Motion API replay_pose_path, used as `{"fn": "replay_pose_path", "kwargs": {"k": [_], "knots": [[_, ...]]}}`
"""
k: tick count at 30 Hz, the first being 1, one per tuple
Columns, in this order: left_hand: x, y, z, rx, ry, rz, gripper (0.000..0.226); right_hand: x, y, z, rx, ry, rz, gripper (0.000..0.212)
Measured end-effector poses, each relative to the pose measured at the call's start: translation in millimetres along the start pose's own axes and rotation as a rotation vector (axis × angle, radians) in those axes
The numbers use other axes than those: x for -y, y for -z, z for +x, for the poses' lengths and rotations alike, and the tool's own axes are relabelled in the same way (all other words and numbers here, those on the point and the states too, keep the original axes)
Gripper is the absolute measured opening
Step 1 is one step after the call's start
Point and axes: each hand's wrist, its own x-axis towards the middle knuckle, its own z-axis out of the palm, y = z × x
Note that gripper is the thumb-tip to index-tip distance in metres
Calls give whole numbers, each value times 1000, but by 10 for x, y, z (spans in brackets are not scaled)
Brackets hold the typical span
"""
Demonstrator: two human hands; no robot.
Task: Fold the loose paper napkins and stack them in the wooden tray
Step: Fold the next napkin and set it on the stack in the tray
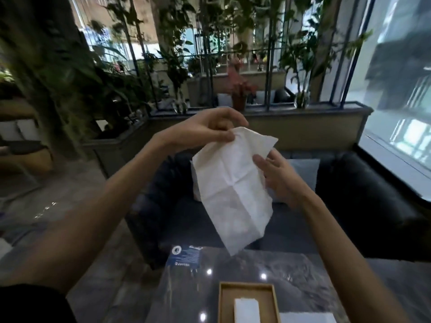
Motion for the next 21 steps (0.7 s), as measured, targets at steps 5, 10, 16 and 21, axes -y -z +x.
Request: {"fn": "replay_pose_path", "kwargs": {"k": [5, 10, 16, 21], "knots": [[169, 72, -226, 10, 58, -299, 25, -44, -236, -51, 36, -90, 109, 33], [839, -394, -431, -526, 245, -1107, 32, -201, -190, -97, -187, -76, 96, 30], [1386, -1512, -830, -285, 500, -1639, 74, -451, 150, -292, -372, -220, -18, 27], [907, -1343, -519, -322, 424, -1181, 61, -378, 425, -377, -507, -109, -168, 19]]}}
